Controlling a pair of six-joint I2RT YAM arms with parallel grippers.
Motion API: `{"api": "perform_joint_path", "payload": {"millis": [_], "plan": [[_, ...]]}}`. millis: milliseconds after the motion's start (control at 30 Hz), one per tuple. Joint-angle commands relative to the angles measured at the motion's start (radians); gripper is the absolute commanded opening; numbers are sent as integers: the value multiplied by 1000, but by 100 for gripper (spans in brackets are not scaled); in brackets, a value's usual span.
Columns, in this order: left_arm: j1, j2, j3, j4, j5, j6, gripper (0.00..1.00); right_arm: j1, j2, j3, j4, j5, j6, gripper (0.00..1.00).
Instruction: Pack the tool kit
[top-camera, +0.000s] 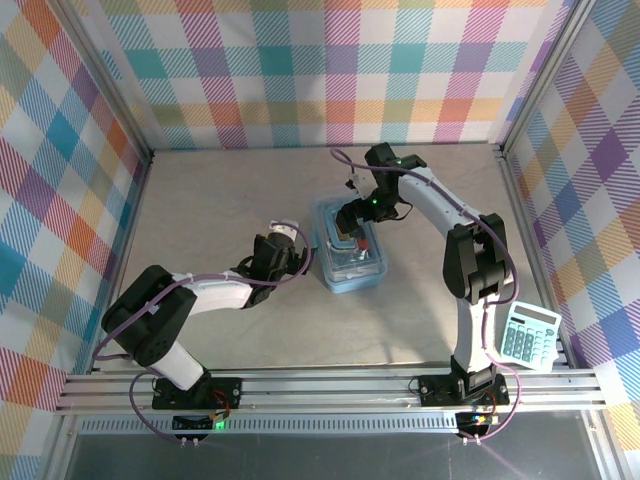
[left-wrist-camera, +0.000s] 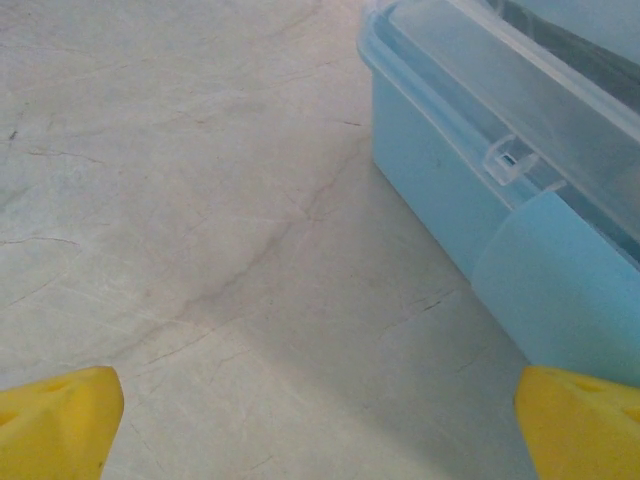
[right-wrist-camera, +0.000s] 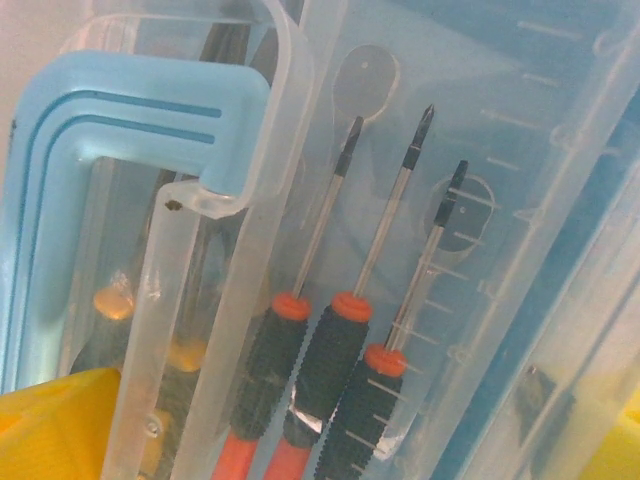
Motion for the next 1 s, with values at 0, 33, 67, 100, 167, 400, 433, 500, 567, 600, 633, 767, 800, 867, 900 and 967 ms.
{"api": "perform_joint_path", "payload": {"millis": [0,33,67,100,167,400,433,500,567,600,633,767,800,867,900,967], "plan": [[13,-24,-6,29,28,-18,100,24,14,-49,-88,-76,-41,99],[15,-23,-3,27,31,-17,100,24,13,-51,-87,-76,-41,99],[15,-21,0,25,35,-15,100,24,12,-52,-85,-76,-42,99],[15,-19,4,23,38,-15,100,24,11,-54,-85,-76,-41,99],[16,-15,9,22,42,-15,100,24,9,-56,-84,-76,-43,99],[16,-4,35,7,53,-8,100,21,8,-57,-82,-79,-44,99],[17,-2,40,4,55,-5,100,21,7,-58,-82,-79,-44,99],[16,-1,50,-3,58,2,100,20,8,-58,-80,-80,-45,99],[17,2,62,-11,60,9,100,20,8,-60,-80,-82,-44,99],[16,4,68,-14,61,12,100,20,8,-60,-80,-82,-44,99],[16,7,73,-18,63,14,100,20,9,-61,-80,-82,-45,99],[17,18,90,-25,73,18,100,20,10,-61,-79,-84,-46,99],[16,20,91,-25,75,18,100,19,10,-61,-80,-84,-46,99],[16,27,93,-27,77,17,100,19,10,-61,-80,-84,-47,99],[16,28,94,-27,80,15,100,19,10,-61,-80,-84,-47,99],[16,33,93,-27,85,11,100,17,10,-61,-80,-85,-47,99]]}}
